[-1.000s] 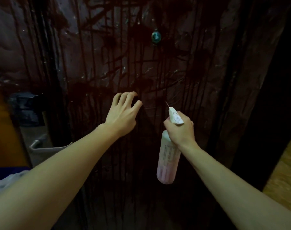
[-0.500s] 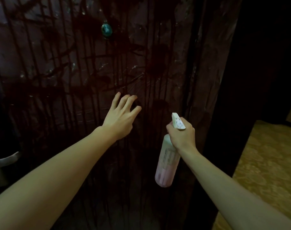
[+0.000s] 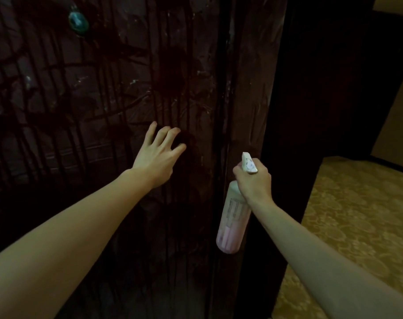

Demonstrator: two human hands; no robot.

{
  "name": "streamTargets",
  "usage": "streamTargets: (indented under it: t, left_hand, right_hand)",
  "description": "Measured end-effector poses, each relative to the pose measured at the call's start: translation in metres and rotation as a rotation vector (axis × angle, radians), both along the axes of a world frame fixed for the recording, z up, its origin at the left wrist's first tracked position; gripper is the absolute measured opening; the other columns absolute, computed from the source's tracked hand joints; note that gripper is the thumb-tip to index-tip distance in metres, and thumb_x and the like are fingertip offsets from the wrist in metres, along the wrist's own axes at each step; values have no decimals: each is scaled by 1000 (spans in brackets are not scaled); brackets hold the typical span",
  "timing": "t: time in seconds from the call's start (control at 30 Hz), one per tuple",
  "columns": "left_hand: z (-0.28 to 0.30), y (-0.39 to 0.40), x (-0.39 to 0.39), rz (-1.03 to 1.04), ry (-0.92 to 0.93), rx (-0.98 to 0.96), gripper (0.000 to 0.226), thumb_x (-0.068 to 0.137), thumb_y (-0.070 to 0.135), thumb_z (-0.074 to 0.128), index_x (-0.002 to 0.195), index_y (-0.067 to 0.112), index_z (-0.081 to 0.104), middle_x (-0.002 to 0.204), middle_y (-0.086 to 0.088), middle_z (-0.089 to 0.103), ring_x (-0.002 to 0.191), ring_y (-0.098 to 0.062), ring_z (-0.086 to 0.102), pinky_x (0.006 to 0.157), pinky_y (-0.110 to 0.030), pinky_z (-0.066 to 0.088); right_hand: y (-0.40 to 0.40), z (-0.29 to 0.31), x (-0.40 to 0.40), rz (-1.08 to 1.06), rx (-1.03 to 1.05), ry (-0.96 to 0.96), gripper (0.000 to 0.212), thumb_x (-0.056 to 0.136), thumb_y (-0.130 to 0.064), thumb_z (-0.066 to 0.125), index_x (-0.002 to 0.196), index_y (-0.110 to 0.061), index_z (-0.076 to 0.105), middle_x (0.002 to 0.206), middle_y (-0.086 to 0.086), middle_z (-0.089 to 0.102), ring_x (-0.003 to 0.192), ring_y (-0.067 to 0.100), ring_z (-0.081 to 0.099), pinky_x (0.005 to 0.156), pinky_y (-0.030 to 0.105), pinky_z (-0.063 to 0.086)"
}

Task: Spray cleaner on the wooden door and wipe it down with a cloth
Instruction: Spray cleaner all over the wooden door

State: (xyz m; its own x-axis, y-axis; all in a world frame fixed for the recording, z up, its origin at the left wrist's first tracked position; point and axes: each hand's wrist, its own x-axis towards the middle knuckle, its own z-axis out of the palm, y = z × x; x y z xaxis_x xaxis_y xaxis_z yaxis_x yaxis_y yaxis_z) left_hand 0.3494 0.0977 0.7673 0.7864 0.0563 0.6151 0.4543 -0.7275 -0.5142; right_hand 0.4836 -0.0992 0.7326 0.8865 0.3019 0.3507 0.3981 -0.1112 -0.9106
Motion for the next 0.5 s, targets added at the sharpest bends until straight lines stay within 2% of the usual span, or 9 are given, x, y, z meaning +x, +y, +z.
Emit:
streamTargets:
  t: [0.1,0.3,0.4,0.5]
  left_hand:
    - [-5,-2,6,4,3,24,60,72,19,72,129,18,54,146,-17,31,136,-34,16,116,-57,2]
    - [-19,0,4,-10,3,39,63,64,16,77,125,16,58,143,-19,36,134,-35,22,116,-58,11]
    - [-26,2,-3,-10,2,22,62,67,16,75,127,15,57,143,-19,36,135,-36,24,116,-58,12]
    - [-32,4,-13,2,4,6,62,67,15,74,127,14,56,143,-20,36,135,-37,27,115,-58,13]
  right_hand:
    - [-4,-7,12,-13,-20,19,7,81,-24,66,86,-25,61,84,-5,64,81,16,63,80,41,55]
    - [-8,-30,22,-33,-141,-9,9,83,-24,64,76,-20,59,70,-5,60,67,16,60,68,40,54]
    - [-4,-41,19,41,-122,12,8,82,-21,65,77,-18,60,70,-3,61,66,16,60,68,40,54]
    - [3,-50,10,136,-118,-8,7,81,-15,67,84,-19,62,76,-5,64,73,15,62,67,32,51]
